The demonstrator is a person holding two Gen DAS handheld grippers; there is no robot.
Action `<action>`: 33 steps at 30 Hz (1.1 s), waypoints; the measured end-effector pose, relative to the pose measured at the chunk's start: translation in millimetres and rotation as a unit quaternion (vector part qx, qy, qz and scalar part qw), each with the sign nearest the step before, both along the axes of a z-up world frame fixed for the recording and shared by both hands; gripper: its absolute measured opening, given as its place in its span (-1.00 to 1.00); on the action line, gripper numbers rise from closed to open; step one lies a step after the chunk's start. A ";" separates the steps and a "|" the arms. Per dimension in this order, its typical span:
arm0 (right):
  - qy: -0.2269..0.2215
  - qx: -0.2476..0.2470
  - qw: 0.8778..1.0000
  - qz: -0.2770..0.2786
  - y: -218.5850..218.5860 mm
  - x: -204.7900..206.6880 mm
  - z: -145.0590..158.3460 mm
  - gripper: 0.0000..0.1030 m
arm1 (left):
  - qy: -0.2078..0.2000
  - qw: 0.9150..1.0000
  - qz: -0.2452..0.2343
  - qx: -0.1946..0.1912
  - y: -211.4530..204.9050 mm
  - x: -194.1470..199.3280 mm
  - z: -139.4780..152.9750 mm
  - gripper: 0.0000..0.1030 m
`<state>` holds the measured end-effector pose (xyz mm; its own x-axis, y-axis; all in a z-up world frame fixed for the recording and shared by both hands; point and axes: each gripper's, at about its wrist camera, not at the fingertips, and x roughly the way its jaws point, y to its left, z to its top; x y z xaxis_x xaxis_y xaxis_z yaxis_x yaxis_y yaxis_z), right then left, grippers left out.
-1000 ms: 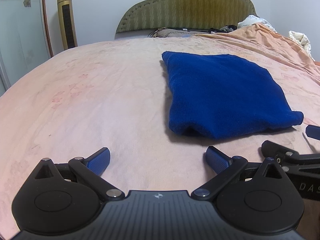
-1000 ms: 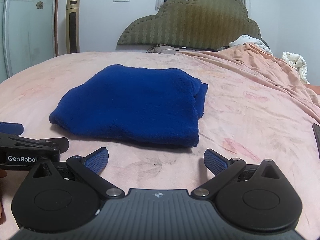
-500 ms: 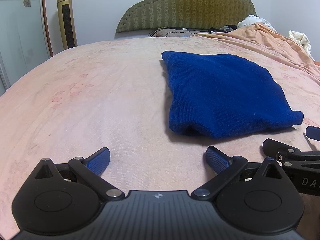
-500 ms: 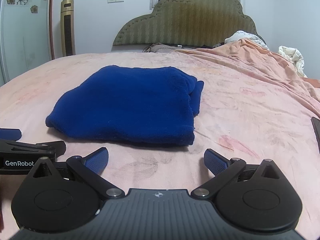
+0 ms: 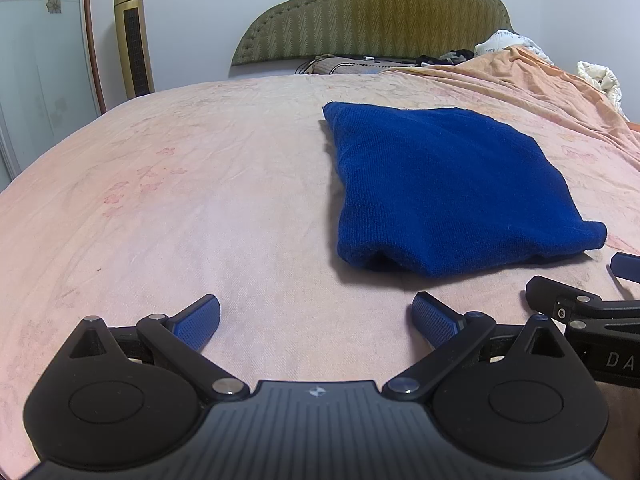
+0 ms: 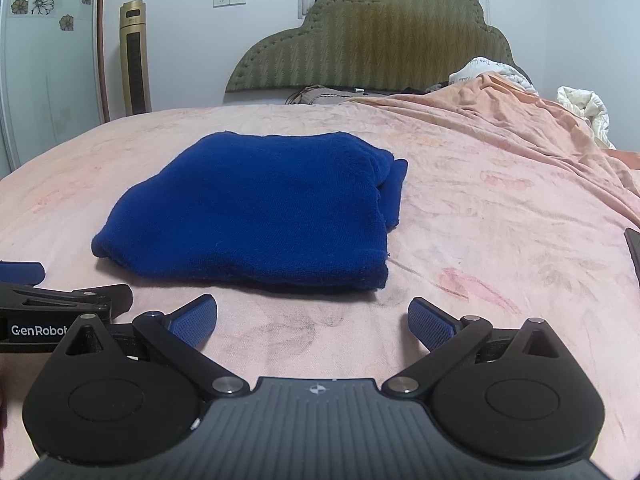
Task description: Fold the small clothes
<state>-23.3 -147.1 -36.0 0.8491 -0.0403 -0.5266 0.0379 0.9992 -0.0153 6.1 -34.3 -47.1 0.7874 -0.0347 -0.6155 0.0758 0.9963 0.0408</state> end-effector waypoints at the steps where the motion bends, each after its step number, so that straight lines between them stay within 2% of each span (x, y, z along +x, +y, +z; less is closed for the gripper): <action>1: 0.000 0.000 1.000 0.000 0.1 0.0 -0.1 0.99 | 0.000 1.000 0.000 0.000 0.1 0.0 0.0 1.00; 33: 0.002 0.017 1.000 -0.013 -5.9 -0.5 -1.9 0.99 | 0.000 1.000 0.000 0.000 -0.2 -0.5 -0.8 1.00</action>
